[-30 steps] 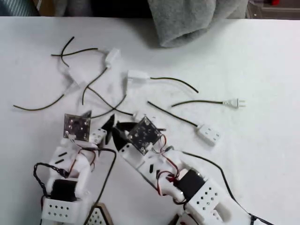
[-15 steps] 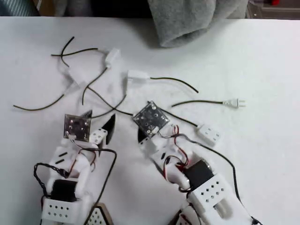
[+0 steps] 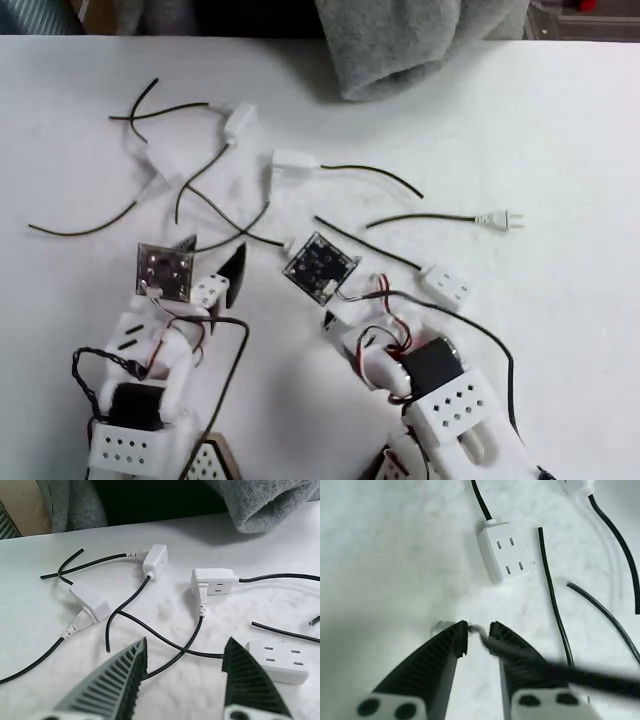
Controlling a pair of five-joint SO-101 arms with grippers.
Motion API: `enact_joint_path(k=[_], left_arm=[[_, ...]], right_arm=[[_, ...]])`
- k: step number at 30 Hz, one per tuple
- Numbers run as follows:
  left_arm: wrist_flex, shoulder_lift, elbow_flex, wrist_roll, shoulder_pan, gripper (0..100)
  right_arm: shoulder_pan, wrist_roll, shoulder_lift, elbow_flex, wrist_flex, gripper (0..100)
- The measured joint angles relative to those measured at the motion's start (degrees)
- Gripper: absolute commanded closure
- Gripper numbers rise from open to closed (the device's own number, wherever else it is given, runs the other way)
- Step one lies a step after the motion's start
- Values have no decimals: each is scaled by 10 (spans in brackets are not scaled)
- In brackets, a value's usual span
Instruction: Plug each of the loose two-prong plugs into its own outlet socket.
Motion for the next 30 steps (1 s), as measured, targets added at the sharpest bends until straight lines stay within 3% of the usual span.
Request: enact_joint_path(k=[12,17,23,30], left_arm=[[0,0,0,0,0,755],[0,0,0,0,0,755],[0,0,0,0,0,755],[0,0,0,-22,0,755]], right_arm=[[-1,0,33,15,3,849],[-1,-17,161,-4,-57,847],[-4,-77,396,-153,-69,847],[-73,-138,534,-271,-40,783]])
